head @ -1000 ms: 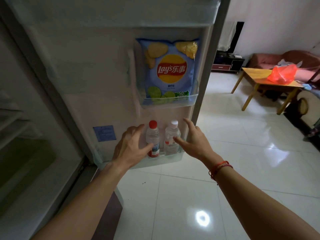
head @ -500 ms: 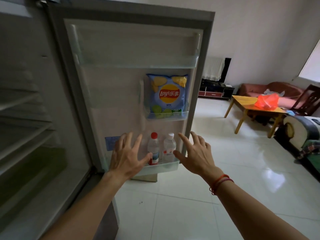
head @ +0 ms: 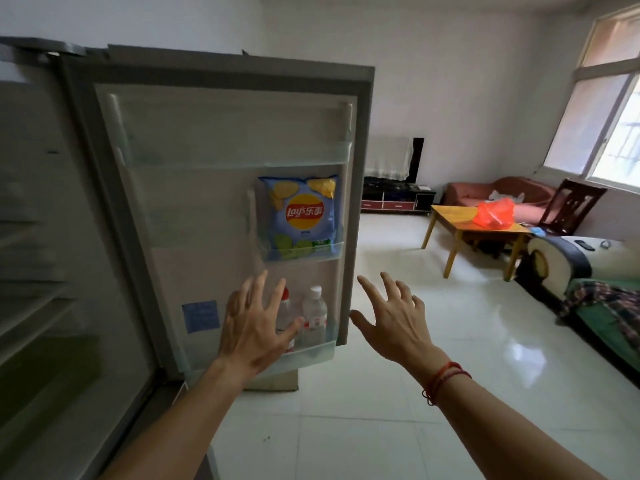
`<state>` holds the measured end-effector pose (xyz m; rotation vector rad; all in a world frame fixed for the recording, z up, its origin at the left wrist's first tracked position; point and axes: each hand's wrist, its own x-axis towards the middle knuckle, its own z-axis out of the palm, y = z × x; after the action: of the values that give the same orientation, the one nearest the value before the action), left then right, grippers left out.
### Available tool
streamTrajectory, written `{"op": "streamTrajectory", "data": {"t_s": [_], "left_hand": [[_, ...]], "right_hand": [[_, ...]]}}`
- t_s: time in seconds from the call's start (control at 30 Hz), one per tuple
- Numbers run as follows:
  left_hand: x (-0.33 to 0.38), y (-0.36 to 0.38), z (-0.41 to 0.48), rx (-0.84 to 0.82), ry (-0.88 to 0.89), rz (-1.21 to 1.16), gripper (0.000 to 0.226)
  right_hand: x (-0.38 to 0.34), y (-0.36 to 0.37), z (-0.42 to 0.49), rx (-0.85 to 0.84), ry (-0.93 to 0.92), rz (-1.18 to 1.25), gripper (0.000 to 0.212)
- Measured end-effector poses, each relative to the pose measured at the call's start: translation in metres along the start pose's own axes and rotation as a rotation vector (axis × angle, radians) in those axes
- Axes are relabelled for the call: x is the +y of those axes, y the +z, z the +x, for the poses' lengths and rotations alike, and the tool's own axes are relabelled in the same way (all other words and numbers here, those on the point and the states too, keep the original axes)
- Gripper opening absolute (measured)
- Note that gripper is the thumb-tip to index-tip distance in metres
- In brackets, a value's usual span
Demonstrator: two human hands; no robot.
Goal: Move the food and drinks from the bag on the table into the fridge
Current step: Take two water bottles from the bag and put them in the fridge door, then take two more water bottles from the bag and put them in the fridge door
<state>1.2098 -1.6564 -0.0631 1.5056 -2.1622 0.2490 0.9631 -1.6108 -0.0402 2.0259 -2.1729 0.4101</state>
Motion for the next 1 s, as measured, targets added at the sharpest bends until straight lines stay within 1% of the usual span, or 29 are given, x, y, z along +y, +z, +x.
{"op": "streamTrajectory", "data": {"t_s": [0.1,0.27,0.43,0.6,0.83,1.0], "left_hand": [[0.013,0.002,0.008,0.001,0.067,-0.025,0.086],[0.038,0.007,0.024,-0.017,0.177,-0.114,0.080],[0.070,0.004,0.030,0.000,0.344,-0.214,0.076],[0.109,0.007,0.031,-0.023,0.468,-0.297,0.078],[0.167,0.001,0.025,-0.017,0.609,-0.367,0.079],[0.204,0.000,0.023,0.006,0.664,-0.384,0.078]], "right_hand": [[0.012,-0.009,-0.011,0.021,0.059,-0.036,0.072],[0.033,-0.028,-0.033,0.058,0.184,-0.112,0.071],[0.049,-0.049,-0.074,0.091,0.345,-0.164,0.072],[0.065,-0.066,-0.118,0.120,0.480,-0.198,0.071],[0.089,-0.083,-0.163,0.143,0.610,-0.213,0.070],[0.117,-0.091,-0.180,0.149,0.666,-0.231,0.071]]}}
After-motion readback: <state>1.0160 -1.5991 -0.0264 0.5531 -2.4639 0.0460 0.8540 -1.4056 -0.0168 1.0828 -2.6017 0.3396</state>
